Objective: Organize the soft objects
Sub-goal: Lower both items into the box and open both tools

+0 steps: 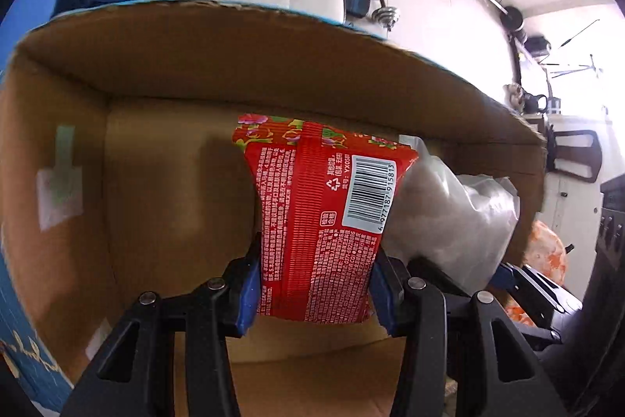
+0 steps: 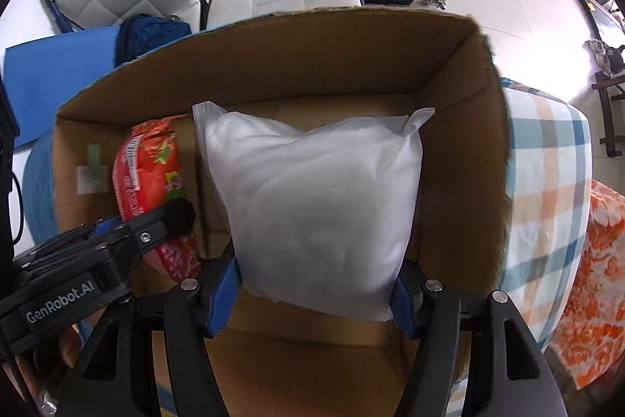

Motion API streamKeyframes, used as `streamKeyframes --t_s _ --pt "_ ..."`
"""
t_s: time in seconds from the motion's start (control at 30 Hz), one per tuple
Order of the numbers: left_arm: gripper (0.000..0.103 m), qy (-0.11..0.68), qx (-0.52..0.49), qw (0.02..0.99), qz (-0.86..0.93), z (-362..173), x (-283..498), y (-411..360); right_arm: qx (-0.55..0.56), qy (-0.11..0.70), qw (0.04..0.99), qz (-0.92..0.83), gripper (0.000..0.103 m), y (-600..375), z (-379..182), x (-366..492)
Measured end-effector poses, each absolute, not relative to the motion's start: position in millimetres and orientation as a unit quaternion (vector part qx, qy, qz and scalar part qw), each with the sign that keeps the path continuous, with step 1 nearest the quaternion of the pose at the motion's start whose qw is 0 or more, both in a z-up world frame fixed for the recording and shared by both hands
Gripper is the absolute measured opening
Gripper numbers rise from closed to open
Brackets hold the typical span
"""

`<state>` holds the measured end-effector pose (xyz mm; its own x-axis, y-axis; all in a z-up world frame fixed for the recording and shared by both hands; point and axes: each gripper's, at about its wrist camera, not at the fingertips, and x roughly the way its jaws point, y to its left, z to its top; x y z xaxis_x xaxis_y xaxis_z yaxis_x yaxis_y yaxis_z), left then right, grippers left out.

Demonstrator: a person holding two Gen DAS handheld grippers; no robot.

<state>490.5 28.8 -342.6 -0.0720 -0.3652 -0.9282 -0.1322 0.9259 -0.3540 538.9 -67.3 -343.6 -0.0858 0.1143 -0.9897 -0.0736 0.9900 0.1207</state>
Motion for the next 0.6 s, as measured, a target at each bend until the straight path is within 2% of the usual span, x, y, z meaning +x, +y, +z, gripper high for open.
streamKeyframes --t_s 0.33,0.5,0.6 --pt "0.046 0.739 -0.138 0.653 -0.092 -354.8 502.0 4.5 0.004 0.748 0.661 0.056 0.071 -55.9 -384.6 553.5" --pt "0.048 0.75 -0.128 0.643 -0.09 -355.0 500.9 -0.5 0.001 0.748 0.661 0.058 0.078 -56.7 -392.1 558.8" --pt "0.055 0.746 -0.112 0.65 -0.085 -345.6 499.1 -3.0 -0.002 0.752 0.657 0.06 0.079 -55.7 -393.5 558.0"
